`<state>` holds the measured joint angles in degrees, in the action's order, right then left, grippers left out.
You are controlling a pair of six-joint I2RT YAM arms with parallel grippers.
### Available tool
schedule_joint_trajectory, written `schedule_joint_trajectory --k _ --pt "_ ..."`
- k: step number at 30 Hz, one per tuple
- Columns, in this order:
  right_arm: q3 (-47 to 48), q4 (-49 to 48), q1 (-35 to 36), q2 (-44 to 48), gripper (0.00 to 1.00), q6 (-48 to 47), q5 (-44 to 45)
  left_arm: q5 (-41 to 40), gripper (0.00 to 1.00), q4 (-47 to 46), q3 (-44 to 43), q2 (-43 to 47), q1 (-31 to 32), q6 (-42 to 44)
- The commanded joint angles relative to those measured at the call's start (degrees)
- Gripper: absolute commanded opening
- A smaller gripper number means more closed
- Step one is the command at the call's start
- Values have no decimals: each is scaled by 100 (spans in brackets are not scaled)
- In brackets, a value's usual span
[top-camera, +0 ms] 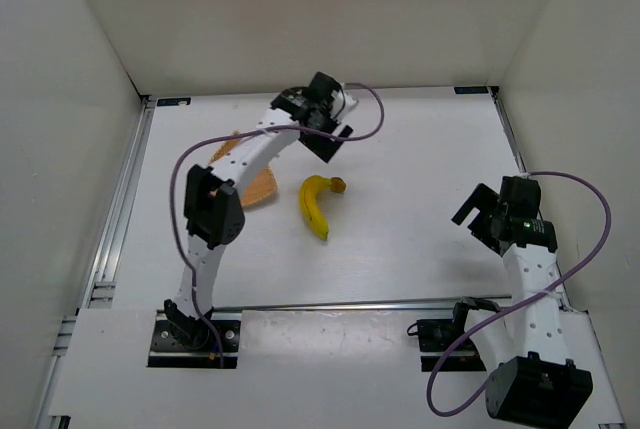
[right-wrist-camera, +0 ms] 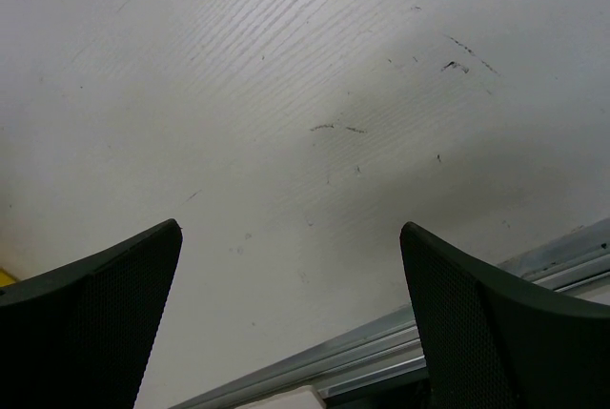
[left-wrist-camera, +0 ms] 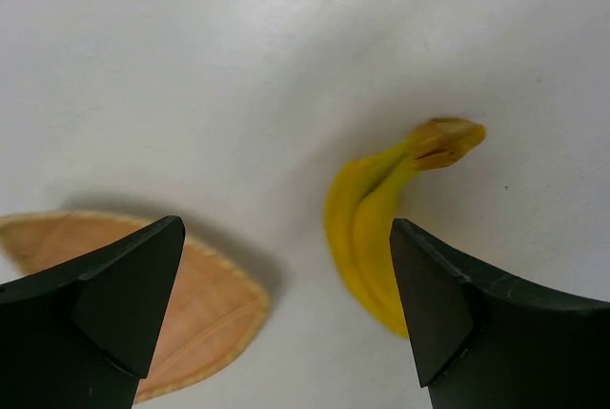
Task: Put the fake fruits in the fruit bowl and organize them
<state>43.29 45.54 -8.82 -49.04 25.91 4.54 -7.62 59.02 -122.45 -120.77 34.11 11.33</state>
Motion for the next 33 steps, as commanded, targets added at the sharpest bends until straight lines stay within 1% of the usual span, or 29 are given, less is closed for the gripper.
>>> schedule_joint_trajectory --k 1,4,5,8,10,11,12,13,14,15,16,19,20,22,23,24,26,27,28,30,31,33 --pt "180 183 29 228 99 -95 161 358 100 768 -174 -701 254 -228" --pt "58 263 29 341 99 -157 215 296 100 768 177 -852 325 -281" --pt "57 263 29 342 99 -157 214 296 100 681 517 -852 325 -333" --pt "-57 201 29 290 99 -104 162 296 100 426 1037 -852 325 -395" --pt "-57 201 29 219 99 -104 101 392 90 426 1101 -852 325 -395" --pt "-57 149 29 141 99 -104 100 506 81 426 1101 -852 325 -395" --pt "21 148 29 79 99 -104 100 576 68 426 1101 -921 325 -447" --pt "22 148 29 78 99 -104 100 638 43 495 1049 -922 325 -448" --pt "74 148 29 18 99 -104 100 691 29 548 1048 -870 325 -448" --pt "127 148 29 17 99 -104 100 691 17 549 978 -800 377 -448" --pt "127 96 29 17 99 -104 100 596 10 549 926 -703 377 -448" --pt "127 96 29 -35 99 -104 100 647 10 671 759 -98 377 -387" --pt "127 96 29 -36 99 -104 100 647 10 672 758 296 377 -386" --pt "5 34 29 -36 99 -43 48 858 10 672 871 754 229 -333" --pt "4 34 29 -36 99 -42 47 963 10 411 1003 1009 106 -281" --pt "-65 -18 29 -36 99 -42 47 1086 10 278 1169 1490 -226 -281" --pt "-118 -19 29 -36 99 19 -5 1165 10 -186 1784 1889 -658 -202" --pt "-119 -80 29 -36 99 19 -5 1166 12 -337 2013 2160 -895 -149" --pt "-119 -80 29 -36 99 19 -5 1227 14 -443 2363 2233 -1350 -62" --pt "-119 -80 29 -36 99 19 -5 1228 15 -497 2542 2146 -1713 44" --pt "-119 -80 29 -88 99 19 -5 1228 15 -497 2621 2076 -2002 44" --pt "-119 -80 29 -89 99 19 -66 1228 15 -497 2621 1831 -2223 106"
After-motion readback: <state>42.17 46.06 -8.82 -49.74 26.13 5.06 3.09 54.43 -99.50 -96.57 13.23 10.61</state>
